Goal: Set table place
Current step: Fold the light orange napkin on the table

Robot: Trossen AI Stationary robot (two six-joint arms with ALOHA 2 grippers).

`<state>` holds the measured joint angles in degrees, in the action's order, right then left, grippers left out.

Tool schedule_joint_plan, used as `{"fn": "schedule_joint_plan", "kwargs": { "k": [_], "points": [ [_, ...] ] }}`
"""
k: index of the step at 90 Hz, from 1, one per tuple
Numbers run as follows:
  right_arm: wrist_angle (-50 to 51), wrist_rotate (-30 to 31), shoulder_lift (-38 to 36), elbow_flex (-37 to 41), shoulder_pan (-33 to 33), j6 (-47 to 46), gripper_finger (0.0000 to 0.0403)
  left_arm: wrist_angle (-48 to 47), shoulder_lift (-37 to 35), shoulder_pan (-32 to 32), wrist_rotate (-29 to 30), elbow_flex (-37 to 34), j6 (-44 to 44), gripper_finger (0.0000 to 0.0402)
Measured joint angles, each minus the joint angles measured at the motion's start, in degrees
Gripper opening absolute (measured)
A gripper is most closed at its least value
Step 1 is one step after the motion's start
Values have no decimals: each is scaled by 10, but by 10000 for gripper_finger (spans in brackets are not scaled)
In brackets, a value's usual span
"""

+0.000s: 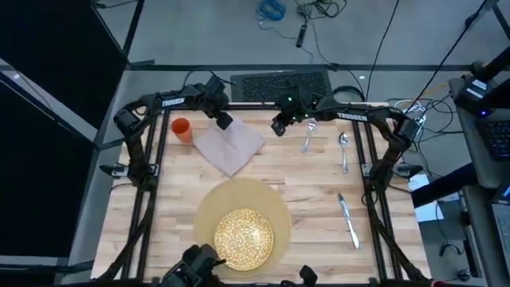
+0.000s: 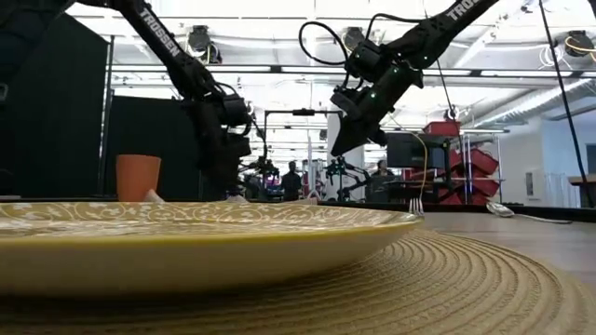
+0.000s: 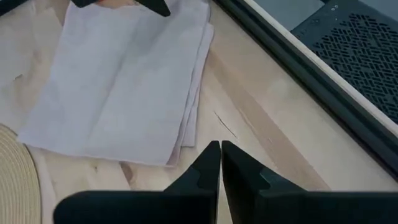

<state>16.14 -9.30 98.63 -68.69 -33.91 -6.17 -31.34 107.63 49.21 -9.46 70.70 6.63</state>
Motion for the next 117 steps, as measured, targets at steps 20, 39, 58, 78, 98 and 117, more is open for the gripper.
{"fn": "schedule_joint_plan", "kwargs": {
  "k": [20,39,58,78,98,117],
  "points": [
    [0,0,0,0,0,0,0,19,0,3,0,0,1,190],
    [0,0,0,0,0,0,0,28,22,8,-17,1,-3,190],
    [0,0,0,0,0,0,0,24,32,6,-26,1,-3,190],
    [0,0,0,0,0,4,0,22,31,2,-103,1,2,185],
    [0,0,0,0,0,4,0,24,31,-6,-110,1,1,107],
    [0,0,0,0,0,4,0,33,30,-6,-109,3,-11,8]
  ]
}}
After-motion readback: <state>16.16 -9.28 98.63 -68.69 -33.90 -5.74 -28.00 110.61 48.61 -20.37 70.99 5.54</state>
